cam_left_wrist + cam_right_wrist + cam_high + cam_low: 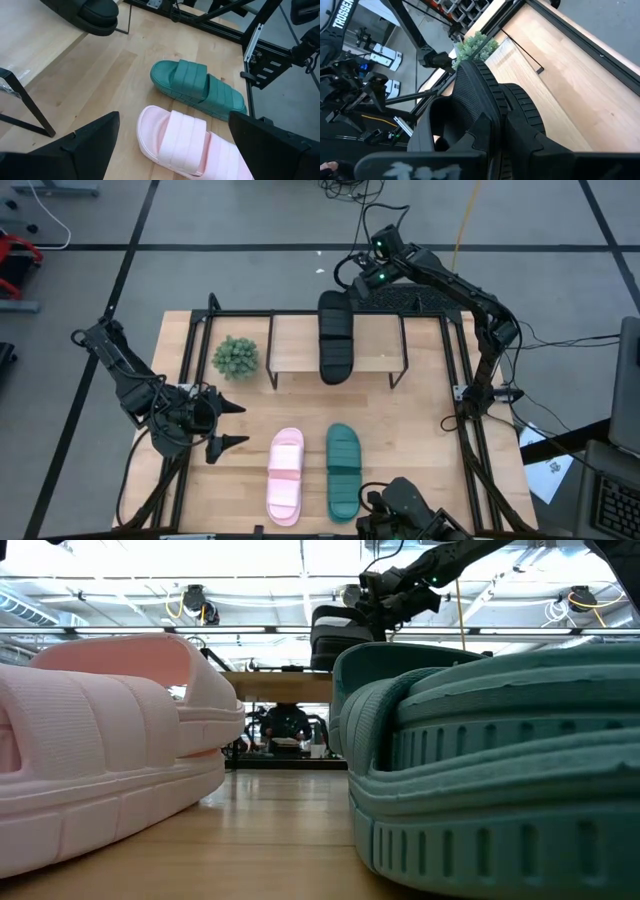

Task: Pick and place slides into the shelf
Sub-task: Put the black slippers on the shelf

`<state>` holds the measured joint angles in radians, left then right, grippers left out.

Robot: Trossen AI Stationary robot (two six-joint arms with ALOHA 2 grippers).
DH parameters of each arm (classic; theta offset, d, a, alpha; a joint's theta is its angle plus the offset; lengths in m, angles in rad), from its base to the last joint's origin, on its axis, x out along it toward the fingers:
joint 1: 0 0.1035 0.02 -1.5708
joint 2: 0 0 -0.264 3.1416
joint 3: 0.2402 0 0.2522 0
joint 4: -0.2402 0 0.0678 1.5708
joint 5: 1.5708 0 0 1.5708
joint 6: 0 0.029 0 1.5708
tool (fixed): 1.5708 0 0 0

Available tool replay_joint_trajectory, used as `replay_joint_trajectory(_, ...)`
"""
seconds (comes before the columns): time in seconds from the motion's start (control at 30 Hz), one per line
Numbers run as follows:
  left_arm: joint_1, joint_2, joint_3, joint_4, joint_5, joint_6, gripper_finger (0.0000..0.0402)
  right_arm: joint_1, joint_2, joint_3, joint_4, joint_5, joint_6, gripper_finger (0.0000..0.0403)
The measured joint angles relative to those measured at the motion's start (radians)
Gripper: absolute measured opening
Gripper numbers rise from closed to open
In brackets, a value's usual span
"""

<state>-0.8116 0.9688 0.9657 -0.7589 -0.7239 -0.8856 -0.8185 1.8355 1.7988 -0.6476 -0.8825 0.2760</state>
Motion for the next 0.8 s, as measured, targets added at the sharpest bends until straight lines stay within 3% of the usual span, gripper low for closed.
replay_joint_trajectory(0.8,0.000,0.000,0.000,0.000,-0.001,0.009,0.0376,-0.011,0.000,-0.109,0.074,0.016,-0.015,0.0024)
